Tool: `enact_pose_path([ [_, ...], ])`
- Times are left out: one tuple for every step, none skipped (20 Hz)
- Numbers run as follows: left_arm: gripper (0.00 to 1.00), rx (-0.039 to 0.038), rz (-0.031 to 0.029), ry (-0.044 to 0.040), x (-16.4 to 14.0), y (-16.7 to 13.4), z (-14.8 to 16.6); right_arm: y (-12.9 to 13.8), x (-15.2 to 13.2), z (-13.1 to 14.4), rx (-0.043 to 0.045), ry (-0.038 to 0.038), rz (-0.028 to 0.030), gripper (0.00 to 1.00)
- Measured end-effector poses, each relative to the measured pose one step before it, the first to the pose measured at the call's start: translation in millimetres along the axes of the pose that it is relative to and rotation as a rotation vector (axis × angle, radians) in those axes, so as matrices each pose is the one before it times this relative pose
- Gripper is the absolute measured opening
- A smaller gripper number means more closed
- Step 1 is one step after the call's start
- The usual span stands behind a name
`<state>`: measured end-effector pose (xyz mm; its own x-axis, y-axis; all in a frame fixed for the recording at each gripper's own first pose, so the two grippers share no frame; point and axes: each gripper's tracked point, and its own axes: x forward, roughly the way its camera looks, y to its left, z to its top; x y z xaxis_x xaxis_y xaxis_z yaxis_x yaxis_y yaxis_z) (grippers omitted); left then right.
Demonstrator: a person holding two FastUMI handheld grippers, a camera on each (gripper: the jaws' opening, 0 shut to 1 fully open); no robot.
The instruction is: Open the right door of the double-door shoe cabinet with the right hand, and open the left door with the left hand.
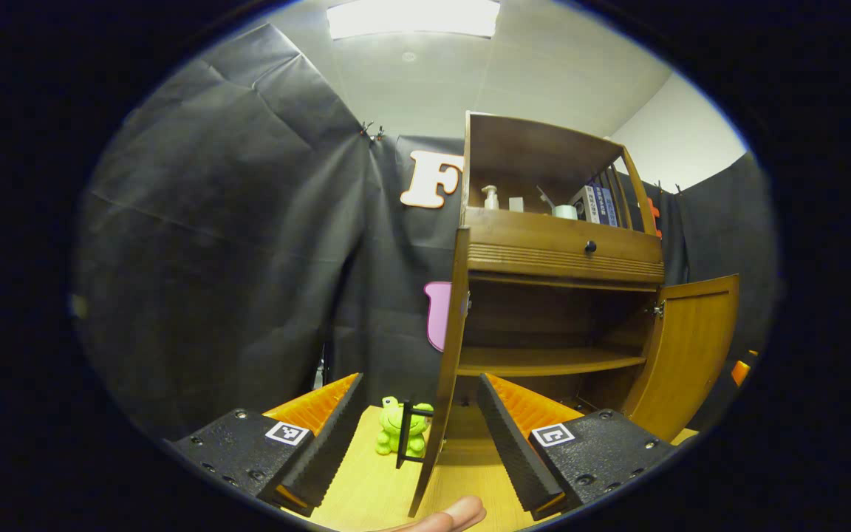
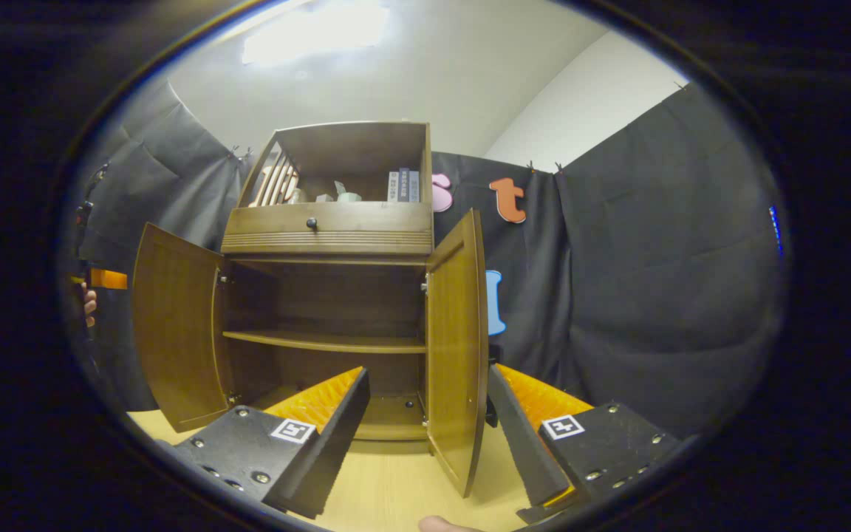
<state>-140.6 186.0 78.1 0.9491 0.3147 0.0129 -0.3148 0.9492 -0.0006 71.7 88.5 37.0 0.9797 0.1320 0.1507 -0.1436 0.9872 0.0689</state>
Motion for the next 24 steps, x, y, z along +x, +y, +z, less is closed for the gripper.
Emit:
enact_pose_path([
  [0.9,0.00025,0.01091,-0.0094,-1.94,-6.36,6.44,2.39,-1.06,3.67,0.00453,-0.00456,0.00735,0.96],
  [0.9,-0.00173,0.00733,-0.00679,-4.12,-6.37,2.74,3.33,-0.53,2.69,0.0043,-0.00382,0.01229,0.95],
  [0.95,0.00143,-0.00426,-0.01062,-1.73,-8.46,5.22,4.3,-0.79,3.02,0.00233,-0.0042,0.01407,0.95],
  [0.9,0.00284,-0.0123,-0.00956,-1.09,-10.16,4.97,3.32,-0.15,2.46,0.00098,-0.00334,0.01289,0.95],
  [0.9,0.00121,-0.01378,-0.00303,-0.73,-10.45,2.61,3.3,-0.01,2.4,0.00025,-0.00095,0.00868,0.95],
  [0.9,-0.00047,-0.02015,-0.00233,-0.32,-14.21,0.07,1.97,0.32,1.11,0.00058,0.00032,0.00535,0.93],
  [0.9,0.0009,-0.02065,-0.00487,-1.09,-14.23,1.13,2.04,1.17,1.04,0.00093,0.00155,0.00426,0.96],
  [0.9,0.00425,-0.01753,-0.00772,-1.37,-12.21,0.48,4.09,1.91,0.02,-0.0009,0.00382,0.00663,0.96],
  [0.9,0.00348,-0.0205,-0.01055,-0.9,-14.49,0.4,3.85,3.26,1.38,-0.00252,0.00216,0.00645,0.96],
  [0.9,0.0037,-0.02806,-0.00262,-0.16,-14.95,-3.03,3.76,1.88,-0.12,-0.00417,0.00262,0.00639,0.96],
  [0.91,0.00167,-0.0294,0.00161,0.59,-16.23,-5.03,3.38,2.8,0.06,-0.00387,0.00363,0.00675,0.96],
  [0.91,0.00036,-0.02671,0.00731,0.84,-15.28,-7.6,4.39,3.79,-0.98,-0.00206,0.00394,0.00459,0.95],
  [0.92,0.00046,-0.02343,0.01192,2.34,-14.13,-8.82,2.53,3.01,0.15,0.00467,0.0018,-0.00224,0.95],
  [0.92,0.00044,-0.02039,0.01612,2.41,-12.0,-10.06,0.96,4.81,0.05,0.01064,0.0029,-0.00284,0.95],
  [0.92,-0.00091,-0.0209,0.01158,3.91,-13.03,-8.44,0.49,4.22,0.75,0.01659,0.00093,-0.00278,0.95],
  [0.92,0.00525,-0.01806,0.00911,6.16,-11.4,-7.33,1.67,2.86,0.74,0.01524,0.00183,-0.00112,0.95],
  [0.92,0.00641,-0.01326,0.00818,5.22,-9.93,-5.46,-0.35,3.2,0.35,0.01149,0.0036,-0.00343,0.95],
  [0.92,-0.00046,-0.00783,0.00866,4.49,-8.4,-7.37,-1.6,3.55,-0.35,0.00798,0.00122,-0.0092,0.95],
  [0.92,-0.00581,-0.0055,0.00718,5.86,-6.96,-5.38,-2.6,3.04,0.98,0.00583,-0.00278,-0.0096,0.95],
  [0.96,-0.00804,-0.00276,0.00699,6.16,-5.88,-5.44,-1.06,2.53,0.84,0.00316,-0.00581,-0.00474,0.96],
  [0.92,-0.00985,0.00573,0.00689,5.7,-2.43,-5.7,0.94,1.13,1.43,-0.00469,-0.0061,-0.00002,0.96],
  [0.92,-0.00974,0.01099,0.00315,5.45,-1.87,-4.41,0.91,2.77,-0.77,-0.0093,-0.00279,-0.00081,0.96],
  [0.96,-0.0047,0.01139,0.0011,5.99,-1.18,-3.02,0.54,1.4,0.62,-0.00658,0.00052,-0.00292,0.96],
  [0.96,-0.00159,0.00804,0.00348,5.59,-3.14,-4.75,1.54,1.1,-0.95,-0.00495,0.00064,0.00043,0.93],
])
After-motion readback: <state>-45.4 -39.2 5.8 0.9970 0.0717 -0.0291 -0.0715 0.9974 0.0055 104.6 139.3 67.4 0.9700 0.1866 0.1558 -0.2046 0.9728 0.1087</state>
